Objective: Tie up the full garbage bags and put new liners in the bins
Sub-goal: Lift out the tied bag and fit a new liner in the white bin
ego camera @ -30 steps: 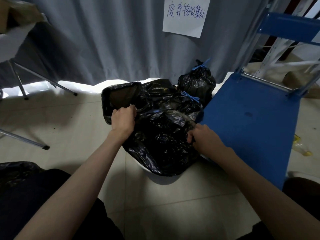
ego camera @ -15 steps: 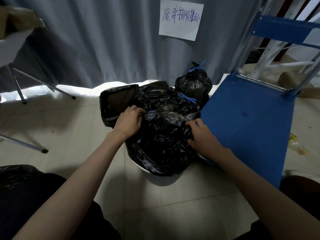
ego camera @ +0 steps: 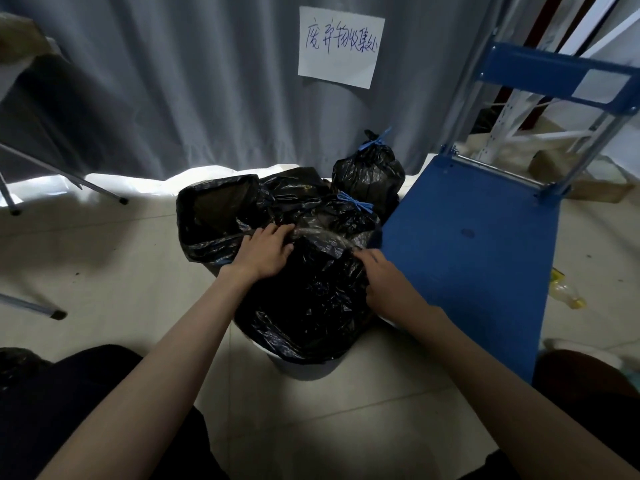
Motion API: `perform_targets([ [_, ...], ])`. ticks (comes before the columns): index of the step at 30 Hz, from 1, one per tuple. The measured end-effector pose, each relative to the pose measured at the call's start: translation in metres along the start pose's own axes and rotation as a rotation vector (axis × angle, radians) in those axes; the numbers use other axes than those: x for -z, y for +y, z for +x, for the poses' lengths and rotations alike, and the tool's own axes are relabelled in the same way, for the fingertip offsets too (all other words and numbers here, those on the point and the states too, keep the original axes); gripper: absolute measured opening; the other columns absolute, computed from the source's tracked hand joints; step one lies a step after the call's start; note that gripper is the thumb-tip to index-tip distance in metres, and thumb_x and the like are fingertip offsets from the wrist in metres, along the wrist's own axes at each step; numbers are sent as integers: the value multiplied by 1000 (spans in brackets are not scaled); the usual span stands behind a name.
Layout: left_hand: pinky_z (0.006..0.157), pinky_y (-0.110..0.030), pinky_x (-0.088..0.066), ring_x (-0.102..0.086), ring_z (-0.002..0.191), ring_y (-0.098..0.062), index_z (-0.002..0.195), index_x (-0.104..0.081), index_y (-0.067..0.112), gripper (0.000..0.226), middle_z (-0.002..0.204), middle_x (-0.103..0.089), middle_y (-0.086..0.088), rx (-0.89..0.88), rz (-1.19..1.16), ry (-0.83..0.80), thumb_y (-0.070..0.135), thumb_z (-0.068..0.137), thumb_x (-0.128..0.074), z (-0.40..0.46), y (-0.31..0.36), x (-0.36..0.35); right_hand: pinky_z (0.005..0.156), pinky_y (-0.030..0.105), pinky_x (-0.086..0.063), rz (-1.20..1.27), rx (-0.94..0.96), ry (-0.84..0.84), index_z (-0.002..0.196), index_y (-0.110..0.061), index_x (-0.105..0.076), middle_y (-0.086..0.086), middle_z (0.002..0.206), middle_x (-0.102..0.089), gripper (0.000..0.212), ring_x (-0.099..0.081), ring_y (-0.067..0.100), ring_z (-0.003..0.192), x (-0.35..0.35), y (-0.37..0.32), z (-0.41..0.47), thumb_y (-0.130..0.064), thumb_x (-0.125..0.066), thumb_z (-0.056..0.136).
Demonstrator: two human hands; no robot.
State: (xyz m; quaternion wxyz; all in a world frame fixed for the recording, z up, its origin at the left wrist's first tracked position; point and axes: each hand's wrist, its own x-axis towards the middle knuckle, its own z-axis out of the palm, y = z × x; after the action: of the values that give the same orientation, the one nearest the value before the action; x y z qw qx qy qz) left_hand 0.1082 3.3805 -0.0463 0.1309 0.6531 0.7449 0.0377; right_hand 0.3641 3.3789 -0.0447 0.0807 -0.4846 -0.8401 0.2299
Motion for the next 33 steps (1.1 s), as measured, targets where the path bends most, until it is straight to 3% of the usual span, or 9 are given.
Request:
perform_targets([
  [5, 111, -51, -25, -31, 140, -34, 153, -25, 22, 61, 152, -37, -12, 108, -25, -20, 50, 100, -38, -9, -6, 2, 96, 46, -45, 45, -54, -47, 152, -14, -27, 7, 150, -32, 65, -50, 33, 117, 1, 3, 0, 4, -42, 91],
  [8, 107, -48, -31, -36, 134, -33, 148, -35, 24, 58, 144, -42, -10, 36, 18, 74, 46, 97, -50, -26, -12, 9, 99, 44, -42, 64, -89, -73, 153, -17, -25, 12, 145, -38, 63, -47, 34, 122, 1, 4, -3, -2, -40, 94],
  [13, 91, -39, -40, -49, 110, -26, 115, -66, 26, 30, 117, -53, -2, -133, 4, 176, 37, 87, -69, -63, -24, 23, 101, 46, -41, 85, -116, -75, 153, -17, -19, 18, 139, -41, 64, -46, 40, 121, 4, -6, -12, -6, -43, 95],
  [18, 80, -42, -50, -57, 86, -12, 83, -68, 30, 10, 89, -57, 9, -310, -139, 156, 35, 81, -76, -102, -31, 32, 99, 49, -39, 28, -158, -92, 153, -20, -18, 17, 142, -34, 61, -44, 42, 120, 6, -18, -27, -17, -45, 99],
  [22, 72, -36, -49, -54, 76, -7, 72, -65, 26, 21, 77, -55, 11, -415, -127, 150, 42, 85, -70, -125, -25, 35, 98, 51, -41, -50, -165, -100, 150, -19, -24, 15, 145, -27, 57, -45, 44, 119, 9, -33, -37, -19, -49, 99],
  [25, 69, -32, -49, -58, 74, -6, 69, -68, 29, 25, 72, -60, 13, -459, -128, 102, 51, 79, -74, -137, -22, 37, 101, 49, -39, -180, -155, -50, 139, -16, -40, 15, 147, -24, 47, -41, 41, 124, 9, -41, -41, -21, -56, 95],
  [27, 69, -32, -49, -59, 77, -5, 70, -71, 32, 23, 75, -63, 16, -497, -90, 59, 55, 74, -76, -142, -21, 38, 100, 45, -38, -235, -61, 2, 125, -18, -54, 11, 137, -36, 34, -39, 33, 123, 9, -45, -42, -26, -60, 92],
  [30, 80, -30, -41, -55, 95, -3, 88, -74, 38, 25, 92, -65, 19, -526, 63, 41, 55, 70, -78, -147, -16, 34, 92, 39, -45, -126, 138, -12, 96, -24, -68, 1, 109, -53, 8, -49, 21, 107, 10, -58, -45, -29, -65, 90],
  [33, 80, -26, -28, -49, 104, -4, 100, -73, 38, 32, 102, -61, 19, -528, 194, 29, 51, 71, -77, -147, -11, 26, 79, 37, -55, 28, 193, -186, 77, -25, -73, -5, 80, -66, 13, -62, 7, 79, 8, -68, -48, -37, -75, 82],
])
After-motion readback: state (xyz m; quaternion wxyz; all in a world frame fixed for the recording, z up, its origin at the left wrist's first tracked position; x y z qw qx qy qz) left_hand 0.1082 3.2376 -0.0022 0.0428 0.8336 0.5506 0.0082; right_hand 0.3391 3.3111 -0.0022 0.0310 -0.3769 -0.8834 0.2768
